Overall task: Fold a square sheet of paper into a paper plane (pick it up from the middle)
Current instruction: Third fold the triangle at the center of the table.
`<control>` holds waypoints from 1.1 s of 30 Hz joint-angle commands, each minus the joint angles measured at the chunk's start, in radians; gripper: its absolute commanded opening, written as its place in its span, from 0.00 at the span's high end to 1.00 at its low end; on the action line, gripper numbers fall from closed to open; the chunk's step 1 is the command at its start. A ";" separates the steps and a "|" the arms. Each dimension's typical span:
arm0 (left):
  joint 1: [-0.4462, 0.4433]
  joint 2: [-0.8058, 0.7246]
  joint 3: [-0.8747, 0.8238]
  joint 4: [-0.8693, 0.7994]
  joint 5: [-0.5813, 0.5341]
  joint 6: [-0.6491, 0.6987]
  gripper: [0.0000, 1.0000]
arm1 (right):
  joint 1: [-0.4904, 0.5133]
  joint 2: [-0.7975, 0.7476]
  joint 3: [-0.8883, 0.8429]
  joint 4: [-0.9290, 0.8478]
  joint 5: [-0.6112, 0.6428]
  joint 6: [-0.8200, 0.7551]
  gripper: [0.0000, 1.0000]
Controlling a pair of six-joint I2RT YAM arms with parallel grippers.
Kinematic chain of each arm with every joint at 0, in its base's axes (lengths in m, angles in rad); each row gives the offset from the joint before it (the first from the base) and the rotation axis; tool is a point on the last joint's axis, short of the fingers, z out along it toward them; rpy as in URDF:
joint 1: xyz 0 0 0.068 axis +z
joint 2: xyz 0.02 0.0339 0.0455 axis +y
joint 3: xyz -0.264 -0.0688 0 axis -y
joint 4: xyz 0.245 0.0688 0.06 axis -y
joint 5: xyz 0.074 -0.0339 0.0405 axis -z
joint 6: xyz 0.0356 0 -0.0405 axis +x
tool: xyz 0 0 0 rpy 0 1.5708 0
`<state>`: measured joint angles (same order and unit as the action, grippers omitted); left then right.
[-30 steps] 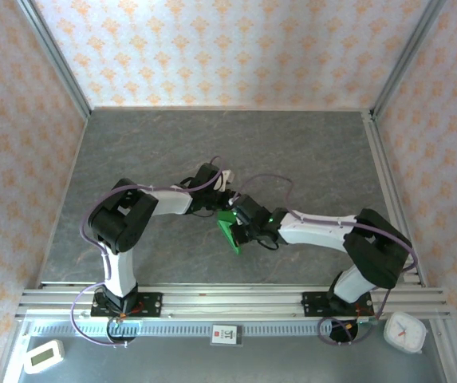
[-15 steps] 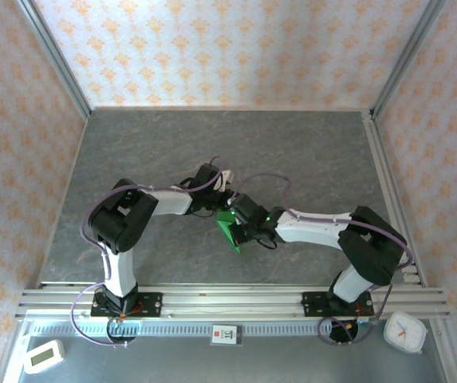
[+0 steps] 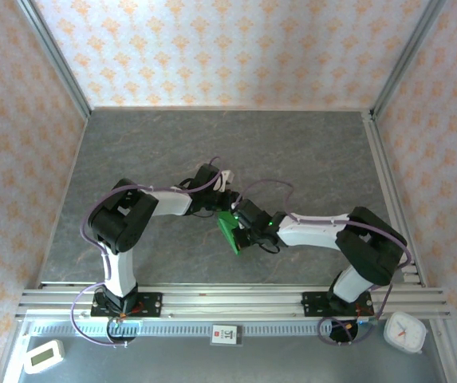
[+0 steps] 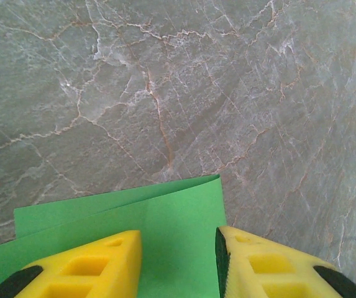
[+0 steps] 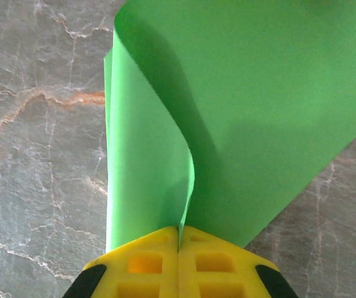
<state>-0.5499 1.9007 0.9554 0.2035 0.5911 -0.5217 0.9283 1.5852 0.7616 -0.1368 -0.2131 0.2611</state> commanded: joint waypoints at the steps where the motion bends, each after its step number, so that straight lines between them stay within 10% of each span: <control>1: -0.007 0.051 -0.038 -0.058 -0.031 0.011 0.61 | -0.005 0.001 -0.004 0.022 -0.001 0.016 1.00; 23: -0.008 0.031 -0.042 -0.050 -0.025 0.000 0.62 | -0.005 0.038 -0.044 0.061 0.000 0.034 1.00; 33: 0.023 -0.209 -0.089 -0.028 -0.094 -0.096 0.60 | -0.005 0.040 -0.093 0.077 0.000 0.043 1.00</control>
<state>-0.5404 1.7889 0.9001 0.1741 0.5453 -0.5617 0.9283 1.6012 0.7097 -0.0154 -0.2180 0.2916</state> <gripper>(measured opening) 0.398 0.044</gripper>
